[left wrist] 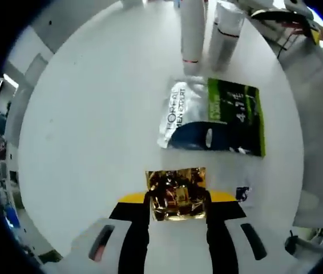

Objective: Arrange the skincare products in the storage area until every visible bottle or jar stands upright without overlapping.

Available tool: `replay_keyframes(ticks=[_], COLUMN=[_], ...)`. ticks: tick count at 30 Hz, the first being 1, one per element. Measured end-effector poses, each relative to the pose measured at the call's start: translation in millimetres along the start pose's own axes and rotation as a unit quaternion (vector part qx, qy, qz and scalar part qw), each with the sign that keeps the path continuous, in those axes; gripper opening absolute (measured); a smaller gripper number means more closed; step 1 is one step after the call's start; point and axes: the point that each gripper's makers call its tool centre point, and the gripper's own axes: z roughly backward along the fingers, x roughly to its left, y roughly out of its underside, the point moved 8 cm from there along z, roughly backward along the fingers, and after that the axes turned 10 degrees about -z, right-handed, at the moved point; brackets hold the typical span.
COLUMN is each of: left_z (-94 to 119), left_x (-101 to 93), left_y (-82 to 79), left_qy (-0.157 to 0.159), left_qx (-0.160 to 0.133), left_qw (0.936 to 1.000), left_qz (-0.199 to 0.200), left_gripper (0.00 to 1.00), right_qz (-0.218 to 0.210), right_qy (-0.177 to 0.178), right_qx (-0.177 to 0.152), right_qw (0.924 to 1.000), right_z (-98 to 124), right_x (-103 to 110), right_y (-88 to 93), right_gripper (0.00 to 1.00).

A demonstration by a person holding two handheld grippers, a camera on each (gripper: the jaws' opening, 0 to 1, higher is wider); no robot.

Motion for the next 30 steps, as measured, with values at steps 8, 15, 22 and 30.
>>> replay_keyframes(ticks=[8, 15, 22, 30], left_z=[-11, -17, -22, -22], left_x=[1.0, -0.7, -2.7, -1.6], left_y=[-6.0, -9.0, -8.0, -7.7], left_qy=[0.015, 0.028, 0.032, 0.032], left_qx=[0.004, 0.006, 0.020, 0.013], left_qw=[0.9997, 0.9991, 0.9979, 0.9983], left_qz=[-0.018, -0.032, -0.052, -0.047], left_gripper=[0.36, 0.36, 0.36, 0.36], right_qz=[-0.002, -0.002, -0.003, -0.002], right_qy=[0.004, 0.007, 0.010, 0.012], right_qx=[0.001, 0.003, 0.003, 0.003], right_qw=[1.0000, 1.0000, 0.9999, 0.9999], right_z=[0, -1, -1, -1], right_x=[-1, -2, -3, -2], right_y=[0.5, 1.2, 1.1, 0.8], right_gripper=[1.00, 1.00, 0.99, 1.00])
